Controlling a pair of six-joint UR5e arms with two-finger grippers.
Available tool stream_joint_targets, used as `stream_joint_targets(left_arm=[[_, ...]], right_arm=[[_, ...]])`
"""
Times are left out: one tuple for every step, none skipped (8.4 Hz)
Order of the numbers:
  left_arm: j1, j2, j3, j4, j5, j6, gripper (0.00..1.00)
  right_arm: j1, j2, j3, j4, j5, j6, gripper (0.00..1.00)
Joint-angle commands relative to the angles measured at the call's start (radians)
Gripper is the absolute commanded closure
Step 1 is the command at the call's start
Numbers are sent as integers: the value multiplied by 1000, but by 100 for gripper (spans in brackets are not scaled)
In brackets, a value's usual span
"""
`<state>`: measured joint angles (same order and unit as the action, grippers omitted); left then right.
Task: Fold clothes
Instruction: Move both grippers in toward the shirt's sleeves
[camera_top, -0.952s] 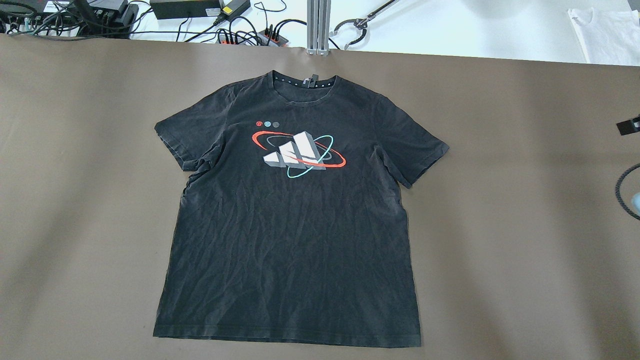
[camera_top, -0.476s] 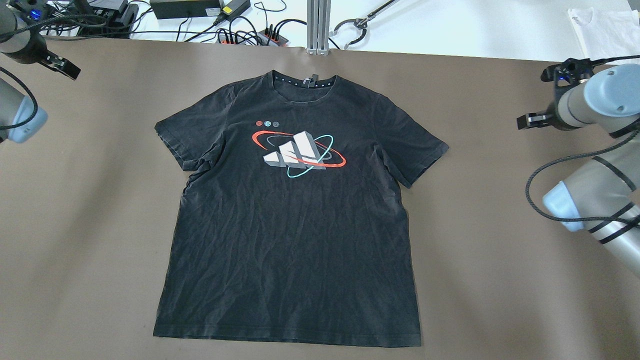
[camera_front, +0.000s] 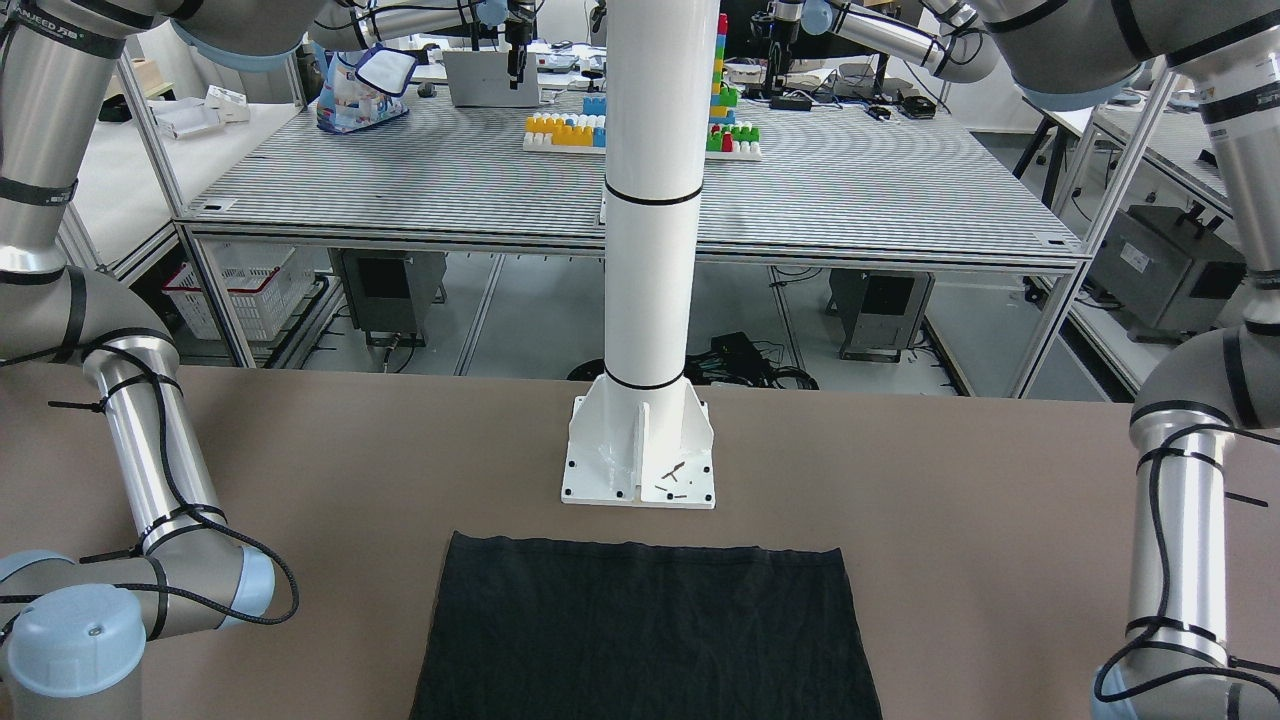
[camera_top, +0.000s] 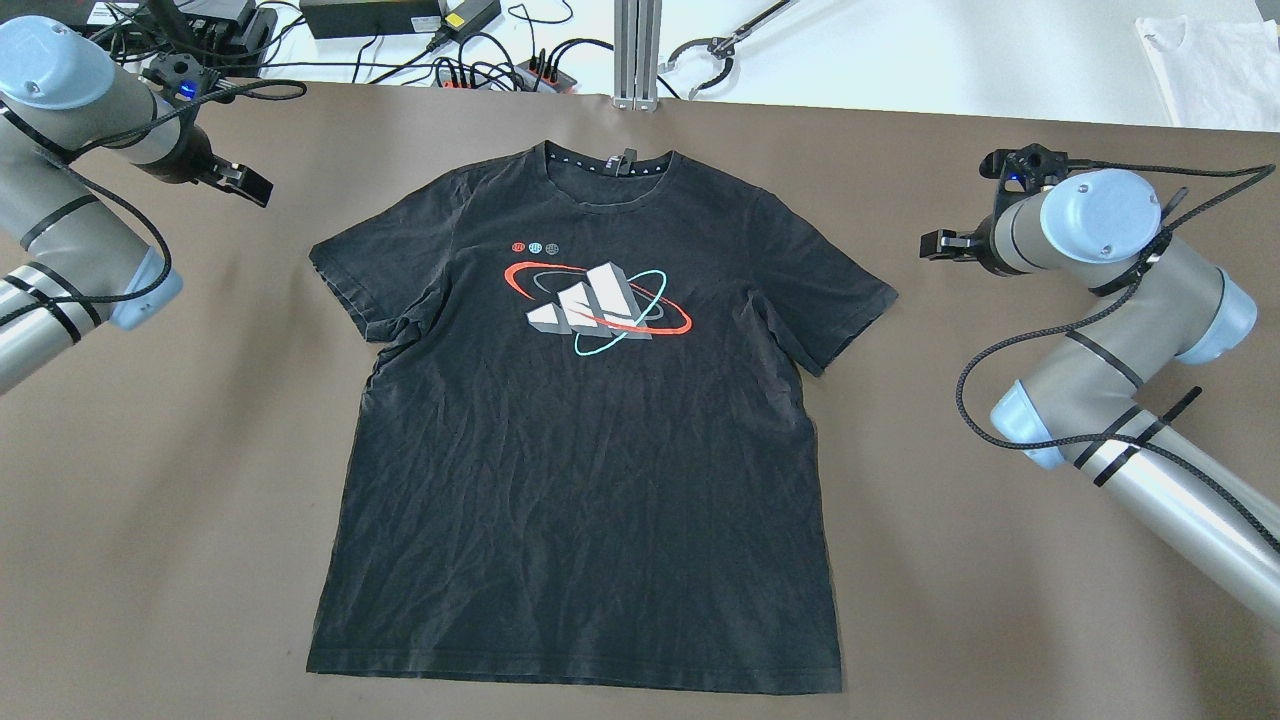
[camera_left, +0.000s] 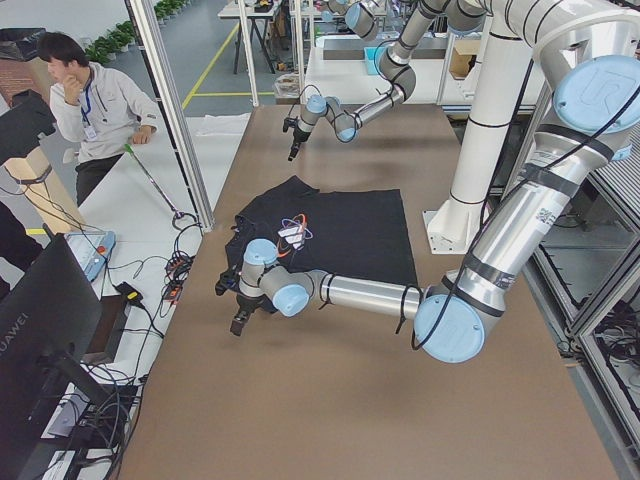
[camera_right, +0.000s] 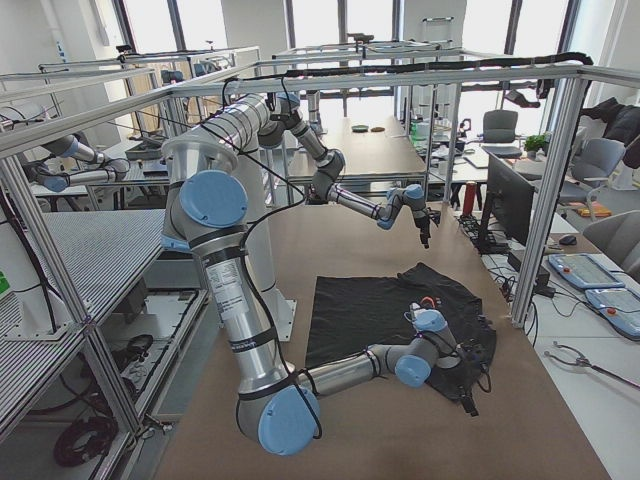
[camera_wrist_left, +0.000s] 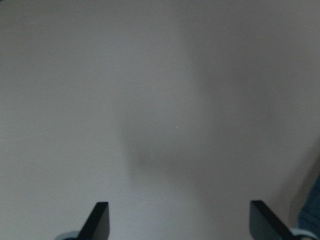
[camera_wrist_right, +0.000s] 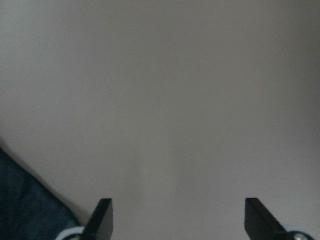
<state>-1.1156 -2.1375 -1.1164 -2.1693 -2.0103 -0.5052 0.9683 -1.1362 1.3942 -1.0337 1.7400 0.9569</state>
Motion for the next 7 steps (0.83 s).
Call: stream_joint_targets(left_arm=[[71, -7, 7, -68, -24, -109, 0], [86, -7, 6, -79, -24, -116, 0], [98, -7, 3, -81, -24, -116, 4], [102, -7, 0, -81, -24, -116, 17], [108, -7, 0, -81, -24, -116, 28], [114, -5, 0, -81, -24, -116, 33], [120, -5, 0, -81, -24, -116, 35]], right_arm=[[-32, 9, -9, 17, 0, 17, 6], [-37, 9, -8, 17, -2, 17, 6], [-37, 9, -6, 17, -2, 17, 6], [-37, 9, -4, 17, -2, 17, 6], [-37, 7, -4, 17, -2, 17, 6], [-37, 7, -4, 17, -2, 17, 6], [-37, 7, -4, 17, -2, 17, 6]])
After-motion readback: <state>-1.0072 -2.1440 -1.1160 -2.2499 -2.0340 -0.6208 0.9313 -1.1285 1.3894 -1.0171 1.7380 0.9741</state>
